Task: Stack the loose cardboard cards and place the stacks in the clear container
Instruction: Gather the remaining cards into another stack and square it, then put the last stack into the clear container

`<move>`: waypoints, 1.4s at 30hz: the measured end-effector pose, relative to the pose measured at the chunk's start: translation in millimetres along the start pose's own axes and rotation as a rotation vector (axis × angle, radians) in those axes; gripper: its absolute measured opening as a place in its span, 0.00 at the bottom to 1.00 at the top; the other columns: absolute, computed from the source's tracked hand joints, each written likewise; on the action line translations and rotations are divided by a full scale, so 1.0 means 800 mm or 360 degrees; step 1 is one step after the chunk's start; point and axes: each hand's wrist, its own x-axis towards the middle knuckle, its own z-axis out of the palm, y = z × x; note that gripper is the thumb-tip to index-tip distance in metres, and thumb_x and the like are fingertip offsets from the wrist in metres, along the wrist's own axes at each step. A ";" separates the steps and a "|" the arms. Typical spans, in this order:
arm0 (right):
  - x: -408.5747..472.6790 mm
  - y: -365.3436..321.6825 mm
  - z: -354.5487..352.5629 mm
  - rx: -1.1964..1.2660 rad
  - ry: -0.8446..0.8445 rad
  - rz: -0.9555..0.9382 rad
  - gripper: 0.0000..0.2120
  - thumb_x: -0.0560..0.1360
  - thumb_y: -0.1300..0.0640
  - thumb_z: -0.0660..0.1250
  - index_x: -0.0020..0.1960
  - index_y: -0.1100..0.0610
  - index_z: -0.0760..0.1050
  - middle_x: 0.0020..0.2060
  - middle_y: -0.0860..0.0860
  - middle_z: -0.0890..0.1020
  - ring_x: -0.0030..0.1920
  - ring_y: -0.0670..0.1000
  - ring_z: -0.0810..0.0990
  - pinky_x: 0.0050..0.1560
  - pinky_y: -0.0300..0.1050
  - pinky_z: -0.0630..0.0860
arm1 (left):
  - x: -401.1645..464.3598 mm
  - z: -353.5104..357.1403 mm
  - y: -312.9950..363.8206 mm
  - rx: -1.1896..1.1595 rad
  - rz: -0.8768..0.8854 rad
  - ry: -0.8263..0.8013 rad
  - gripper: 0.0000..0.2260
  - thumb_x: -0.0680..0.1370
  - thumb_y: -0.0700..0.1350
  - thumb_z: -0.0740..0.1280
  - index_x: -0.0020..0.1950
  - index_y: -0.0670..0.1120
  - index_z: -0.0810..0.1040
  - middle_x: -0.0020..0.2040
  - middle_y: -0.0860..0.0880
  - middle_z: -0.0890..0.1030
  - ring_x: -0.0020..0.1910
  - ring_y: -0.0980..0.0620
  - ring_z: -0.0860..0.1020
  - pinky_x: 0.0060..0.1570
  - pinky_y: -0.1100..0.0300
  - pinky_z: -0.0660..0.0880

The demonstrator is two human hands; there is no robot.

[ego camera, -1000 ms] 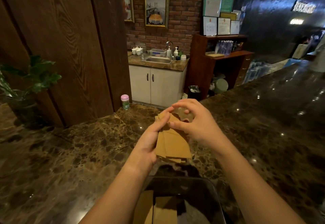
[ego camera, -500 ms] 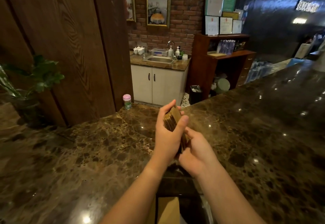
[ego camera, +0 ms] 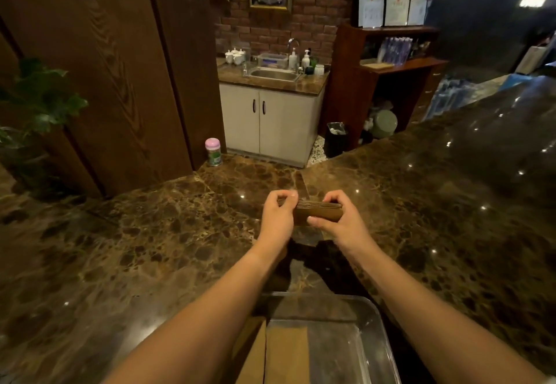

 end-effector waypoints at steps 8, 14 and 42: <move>0.045 0.063 -0.001 0.0212 0.0146 0.0417 0.14 0.82 0.49 0.60 0.54 0.60 0.73 0.42 0.50 0.78 0.42 0.46 0.77 0.39 0.31 0.74 | 0.055 0.016 -0.055 0.0287 -0.0043 -0.0115 0.11 0.81 0.49 0.64 0.49 0.42 0.79 0.45 0.48 0.80 0.46 0.52 0.79 0.41 0.68 0.72; 0.050 0.127 0.022 0.0076 0.0322 0.0349 0.05 0.82 0.58 0.63 0.55 0.53 0.77 0.50 0.48 0.81 0.52 0.49 0.81 0.47 0.34 0.76 | 0.064 0.012 -0.102 0.0522 0.0006 -0.0016 0.08 0.79 0.47 0.68 0.55 0.46 0.79 0.49 0.53 0.81 0.46 0.57 0.78 0.39 0.73 0.72; 0.054 0.124 0.040 0.0659 0.0510 0.0368 0.24 0.73 0.35 0.56 0.61 0.47 0.75 0.57 0.52 0.82 0.55 0.46 0.82 0.49 0.40 0.79 | 0.070 0.008 -0.121 -0.0287 -0.0107 -0.0139 0.14 0.85 0.46 0.55 0.63 0.48 0.78 0.62 0.48 0.81 0.62 0.52 0.79 0.57 0.60 0.76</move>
